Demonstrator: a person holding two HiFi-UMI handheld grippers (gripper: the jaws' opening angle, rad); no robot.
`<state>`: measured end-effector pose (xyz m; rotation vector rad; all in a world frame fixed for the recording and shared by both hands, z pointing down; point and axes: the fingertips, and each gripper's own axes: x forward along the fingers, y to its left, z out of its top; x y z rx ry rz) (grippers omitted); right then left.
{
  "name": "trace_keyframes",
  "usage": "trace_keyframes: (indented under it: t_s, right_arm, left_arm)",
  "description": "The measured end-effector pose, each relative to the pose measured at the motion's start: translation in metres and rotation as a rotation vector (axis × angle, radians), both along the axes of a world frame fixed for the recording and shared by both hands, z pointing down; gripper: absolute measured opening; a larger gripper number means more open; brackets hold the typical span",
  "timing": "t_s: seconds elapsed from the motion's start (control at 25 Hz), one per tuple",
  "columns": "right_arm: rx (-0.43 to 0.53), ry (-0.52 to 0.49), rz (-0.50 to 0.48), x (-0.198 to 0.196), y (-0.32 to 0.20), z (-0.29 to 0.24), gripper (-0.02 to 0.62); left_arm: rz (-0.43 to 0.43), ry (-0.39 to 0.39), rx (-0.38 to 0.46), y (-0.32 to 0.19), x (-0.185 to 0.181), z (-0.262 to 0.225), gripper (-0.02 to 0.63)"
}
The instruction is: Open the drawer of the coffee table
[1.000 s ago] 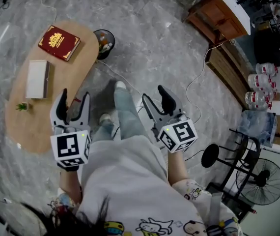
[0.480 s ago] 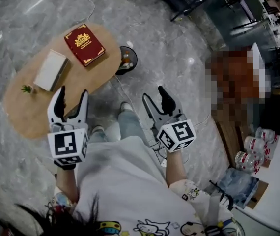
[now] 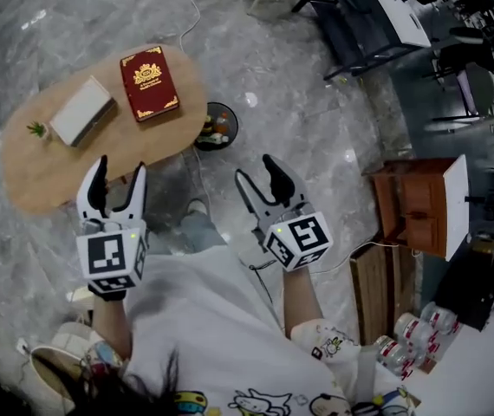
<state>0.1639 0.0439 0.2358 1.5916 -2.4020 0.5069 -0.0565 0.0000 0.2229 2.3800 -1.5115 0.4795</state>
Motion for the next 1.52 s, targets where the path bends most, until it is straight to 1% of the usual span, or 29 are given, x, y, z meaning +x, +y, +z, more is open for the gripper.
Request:
trace_keyframes:
  t_s: [0.2,0.36,0.56,0.72,0.88,1.2,1.4,1.52]
  right_arm:
    - [-0.022,-0.007,-0.076,0.024,-0.004,0.010,0.210]
    - [-0.029,-0.012,-0.126,0.029,-0.009,0.016,0.210]
    - [-0.046,-0.018,-0.179,0.019,-0.017,0.024,0.210]
    - [-0.062,-0.031,-0.213,0.001,-0.022,0.030,0.210]
    - [-0.070,-0.018,-0.232,-0.017,-0.027,0.035,0.210]
    - [-0.100,0.018,-0.245,-0.055,-0.041,0.050,0.210]
    - [-0.115,0.046,-0.257,-0.072,-0.046,0.066,0.210]
    - [-0.127,0.059,-0.254,-0.076,-0.050,0.082,0.210]
  left_arm:
    - [-0.058,-0.019,0.000,0.010,0.024,0.000,0.247]
    - [-0.106,-0.029,-0.005,0.017,0.027,0.002,0.247]
    - [-0.158,-0.042,-0.015,0.021,0.015,0.006,0.247]
    - [-0.168,-0.043,-0.024,0.023,0.004,0.011,0.247]
    - [-0.162,-0.039,-0.039,0.024,-0.006,0.017,0.247]
    - [-0.102,-0.040,-0.079,0.012,-0.029,0.035,0.247]
    - [-0.053,-0.044,-0.104,0.006,-0.033,0.050,0.247]
    - [-0.026,-0.047,-0.122,0.003,-0.031,0.064,0.247]
